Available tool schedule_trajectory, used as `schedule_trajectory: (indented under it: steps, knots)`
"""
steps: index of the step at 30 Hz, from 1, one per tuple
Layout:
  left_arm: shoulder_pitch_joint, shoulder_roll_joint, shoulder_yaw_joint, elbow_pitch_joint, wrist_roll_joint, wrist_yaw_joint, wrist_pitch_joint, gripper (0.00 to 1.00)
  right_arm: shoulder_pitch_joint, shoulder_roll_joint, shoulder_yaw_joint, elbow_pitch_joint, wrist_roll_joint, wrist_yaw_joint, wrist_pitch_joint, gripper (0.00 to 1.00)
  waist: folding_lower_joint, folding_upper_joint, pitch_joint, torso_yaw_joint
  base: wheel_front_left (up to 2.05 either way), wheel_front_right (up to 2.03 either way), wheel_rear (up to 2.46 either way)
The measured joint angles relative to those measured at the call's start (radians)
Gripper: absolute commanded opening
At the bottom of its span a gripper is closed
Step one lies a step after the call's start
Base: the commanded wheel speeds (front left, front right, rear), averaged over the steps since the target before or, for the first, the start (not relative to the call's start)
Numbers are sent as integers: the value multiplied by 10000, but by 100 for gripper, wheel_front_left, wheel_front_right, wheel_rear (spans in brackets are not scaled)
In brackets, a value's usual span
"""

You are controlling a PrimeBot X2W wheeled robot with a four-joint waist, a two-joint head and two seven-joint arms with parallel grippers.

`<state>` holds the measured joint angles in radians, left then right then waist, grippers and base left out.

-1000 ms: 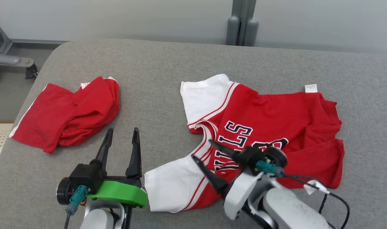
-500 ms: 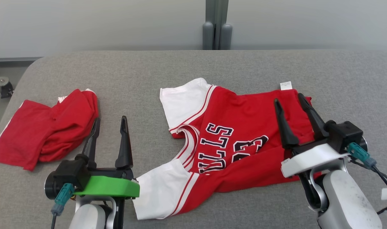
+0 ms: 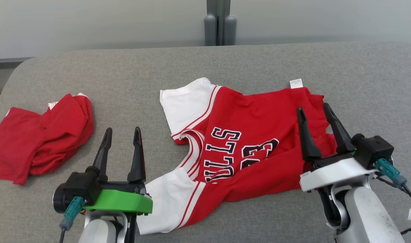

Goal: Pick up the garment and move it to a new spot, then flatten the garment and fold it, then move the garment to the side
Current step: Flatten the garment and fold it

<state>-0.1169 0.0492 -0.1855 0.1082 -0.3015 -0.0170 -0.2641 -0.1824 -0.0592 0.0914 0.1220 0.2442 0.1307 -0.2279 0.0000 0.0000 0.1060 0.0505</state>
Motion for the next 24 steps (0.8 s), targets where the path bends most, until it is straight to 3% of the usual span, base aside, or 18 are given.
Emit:
schedule_trajectory:
  steps: [9, 15, 24]
  knots:
    - [-530, 0, -405, 25, -357, -21, 0, 100, -1866, -456, 1218, 405, 560, 0, 1839, 100, 0, 0, 744, 370, 0, 0, 0]
    - [-1034, 2, -880, 100, -583, -113, 0, 100, -3871, -1616, 2523, 1810, 1379, 0, 3492, 100, 0, 0, 1325, 943, 0, 0, 0]
    - [-1423, 4, -1453, 174, -763, -44, 0, 100, -6419, -2844, 4165, 3845, 3308, 0, 5747, 100, 0, 0, 1998, 2021, 0, 0, 0]
